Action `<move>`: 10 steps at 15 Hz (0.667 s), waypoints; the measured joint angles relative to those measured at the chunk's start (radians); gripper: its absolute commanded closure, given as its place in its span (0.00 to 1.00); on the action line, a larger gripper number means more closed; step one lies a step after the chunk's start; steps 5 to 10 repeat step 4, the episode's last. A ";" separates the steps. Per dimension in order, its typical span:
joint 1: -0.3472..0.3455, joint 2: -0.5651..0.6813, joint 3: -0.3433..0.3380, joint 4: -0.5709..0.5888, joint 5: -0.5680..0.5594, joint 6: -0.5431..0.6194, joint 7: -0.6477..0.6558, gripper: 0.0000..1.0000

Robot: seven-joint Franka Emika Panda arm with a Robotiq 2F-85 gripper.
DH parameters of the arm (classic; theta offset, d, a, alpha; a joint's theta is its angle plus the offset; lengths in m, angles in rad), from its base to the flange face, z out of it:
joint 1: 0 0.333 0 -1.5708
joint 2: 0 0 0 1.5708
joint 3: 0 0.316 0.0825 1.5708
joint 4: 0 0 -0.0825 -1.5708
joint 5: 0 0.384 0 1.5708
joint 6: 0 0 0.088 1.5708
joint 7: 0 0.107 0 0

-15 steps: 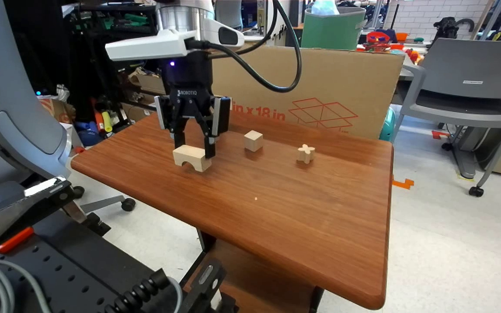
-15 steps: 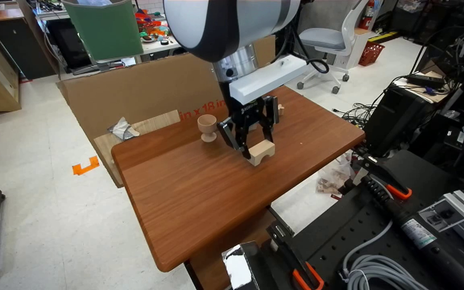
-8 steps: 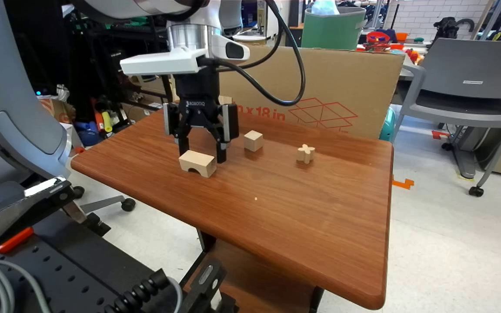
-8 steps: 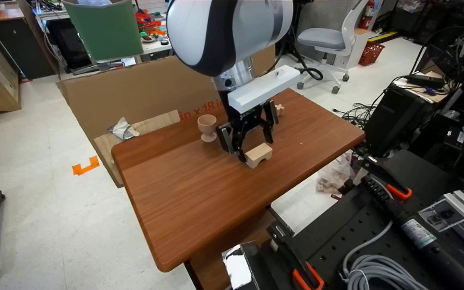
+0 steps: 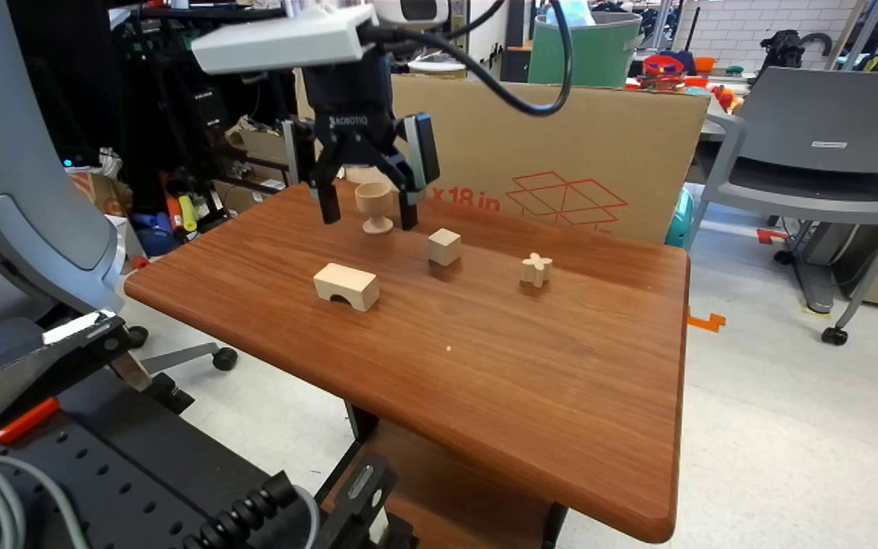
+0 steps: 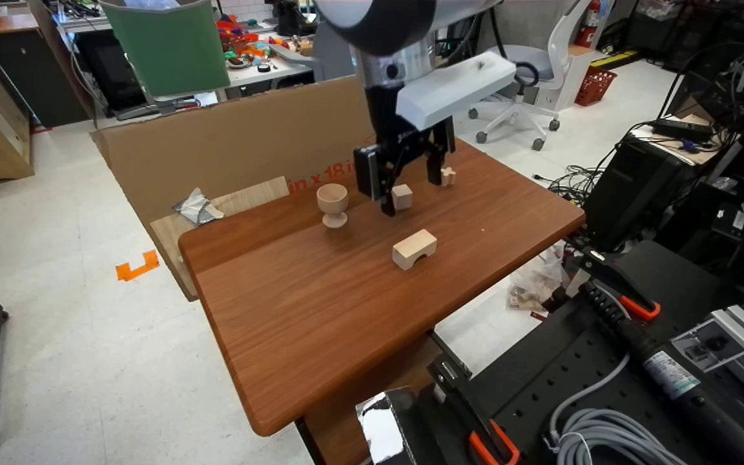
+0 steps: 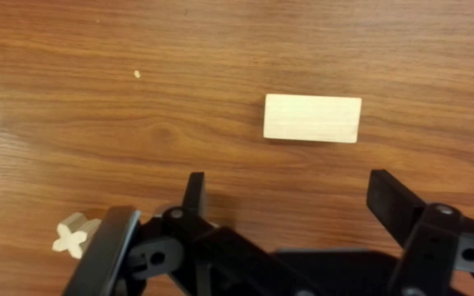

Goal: Move the rectangular block forwards

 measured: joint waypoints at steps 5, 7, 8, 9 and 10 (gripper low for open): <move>-0.062 -0.202 0.013 -0.132 0.011 -0.026 -0.123 0.00; -0.062 -0.202 0.013 -0.132 0.011 -0.026 -0.123 0.00; -0.062 -0.202 0.013 -0.132 0.011 -0.026 -0.123 0.00; -0.062 -0.202 0.013 -0.132 0.011 -0.026 -0.123 0.00; -0.062 -0.202 0.013 -0.132 0.011 -0.026 -0.123 0.00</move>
